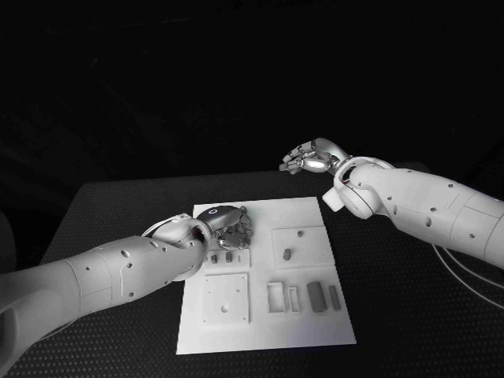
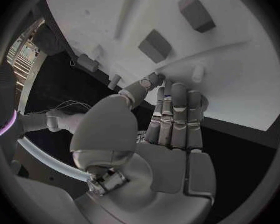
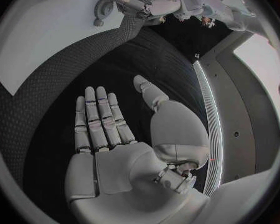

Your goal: Assemble the parts on the task board

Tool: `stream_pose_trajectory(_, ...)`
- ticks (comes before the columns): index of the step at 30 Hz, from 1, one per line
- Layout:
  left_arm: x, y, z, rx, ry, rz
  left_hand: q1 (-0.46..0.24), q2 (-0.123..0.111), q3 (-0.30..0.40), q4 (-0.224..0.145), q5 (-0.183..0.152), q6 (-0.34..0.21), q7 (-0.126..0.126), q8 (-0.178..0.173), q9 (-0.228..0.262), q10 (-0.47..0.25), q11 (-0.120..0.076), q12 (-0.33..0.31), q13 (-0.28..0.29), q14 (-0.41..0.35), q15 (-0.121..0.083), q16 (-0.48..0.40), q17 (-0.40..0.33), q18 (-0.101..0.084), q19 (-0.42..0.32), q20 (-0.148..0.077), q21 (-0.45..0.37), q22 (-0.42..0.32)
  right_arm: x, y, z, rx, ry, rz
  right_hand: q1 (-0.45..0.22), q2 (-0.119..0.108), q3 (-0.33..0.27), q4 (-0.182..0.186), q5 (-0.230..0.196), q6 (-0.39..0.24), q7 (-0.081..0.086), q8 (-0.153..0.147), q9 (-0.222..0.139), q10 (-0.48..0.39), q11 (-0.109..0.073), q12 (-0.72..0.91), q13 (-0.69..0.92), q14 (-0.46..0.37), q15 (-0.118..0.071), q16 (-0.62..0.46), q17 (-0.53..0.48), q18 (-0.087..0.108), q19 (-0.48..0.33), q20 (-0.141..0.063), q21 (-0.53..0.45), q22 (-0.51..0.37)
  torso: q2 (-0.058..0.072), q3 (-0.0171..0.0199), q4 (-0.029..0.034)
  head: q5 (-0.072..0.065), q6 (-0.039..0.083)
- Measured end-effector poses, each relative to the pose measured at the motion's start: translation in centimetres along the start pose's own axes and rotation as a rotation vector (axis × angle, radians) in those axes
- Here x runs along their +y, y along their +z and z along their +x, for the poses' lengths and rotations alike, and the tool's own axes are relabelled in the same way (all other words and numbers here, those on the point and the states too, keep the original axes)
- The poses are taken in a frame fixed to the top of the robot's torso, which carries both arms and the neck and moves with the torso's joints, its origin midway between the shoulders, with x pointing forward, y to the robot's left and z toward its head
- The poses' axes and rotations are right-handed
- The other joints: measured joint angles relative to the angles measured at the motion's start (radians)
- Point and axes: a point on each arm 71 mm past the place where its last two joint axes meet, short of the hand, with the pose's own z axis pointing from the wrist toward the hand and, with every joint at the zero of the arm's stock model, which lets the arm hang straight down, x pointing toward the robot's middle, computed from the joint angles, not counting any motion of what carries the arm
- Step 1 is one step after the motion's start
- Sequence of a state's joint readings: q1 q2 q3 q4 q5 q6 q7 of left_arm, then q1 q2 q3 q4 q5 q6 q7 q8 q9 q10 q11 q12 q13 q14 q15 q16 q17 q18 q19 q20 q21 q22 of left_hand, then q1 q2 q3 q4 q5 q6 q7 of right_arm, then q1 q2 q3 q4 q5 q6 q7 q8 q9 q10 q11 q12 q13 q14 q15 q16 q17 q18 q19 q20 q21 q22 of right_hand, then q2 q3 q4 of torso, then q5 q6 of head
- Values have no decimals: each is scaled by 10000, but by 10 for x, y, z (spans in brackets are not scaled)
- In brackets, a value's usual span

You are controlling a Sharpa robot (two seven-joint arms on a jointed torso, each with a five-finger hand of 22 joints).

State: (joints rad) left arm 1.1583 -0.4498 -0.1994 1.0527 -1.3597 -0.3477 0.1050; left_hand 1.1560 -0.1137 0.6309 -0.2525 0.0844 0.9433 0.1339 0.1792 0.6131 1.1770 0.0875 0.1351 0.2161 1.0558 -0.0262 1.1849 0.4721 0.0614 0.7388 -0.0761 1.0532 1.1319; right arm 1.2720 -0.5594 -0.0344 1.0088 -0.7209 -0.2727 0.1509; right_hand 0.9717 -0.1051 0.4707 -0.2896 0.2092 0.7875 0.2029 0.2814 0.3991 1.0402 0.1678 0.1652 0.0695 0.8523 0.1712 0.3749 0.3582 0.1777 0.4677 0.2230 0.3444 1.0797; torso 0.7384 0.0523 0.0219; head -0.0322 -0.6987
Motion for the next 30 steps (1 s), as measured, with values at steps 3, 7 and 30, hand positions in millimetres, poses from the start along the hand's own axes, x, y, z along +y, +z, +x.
stream_pose_trajectory(3,0,0,0,-2,2,-8,0,0,0,0,0,22,22,0,-12,15,-13,0,-3,25,16,0,12,4,0,-1,0,0,0,0,0,-6,0,3,0,0,0,0,0,0,0,50,0,0,0,0,0,0,0,0,0,-1,0,0,0,0,0,0,3,-11,1)
stream_pose_trajectory(7,0,1,0,12,-2,1,0,0,0,0,0,75,74,64,-25,96,-1,-7,-45,40,28,77,37,2,66,-5,37,17,0,0,0,-2,2,0,0,0,0,0,0,0,0,50,0,0,0,0,0,0,0,0,1,0,0,0,0,0,-1,0,12,-25,-11)
stream_pose_trajectory(30,-4,5,0,139,583,138,93,92,-15,-69,41,518,-89,330,-89,457,-146,-41,27,148,-78,311,187,9,66,-5,37,83,0,0,0,11,9,-4,0,0,0,0,0,0,0,50,1,-1,1,0,0,0,0,0,2,1,0,0,-40,19,-7,-8,18,-49,-56)
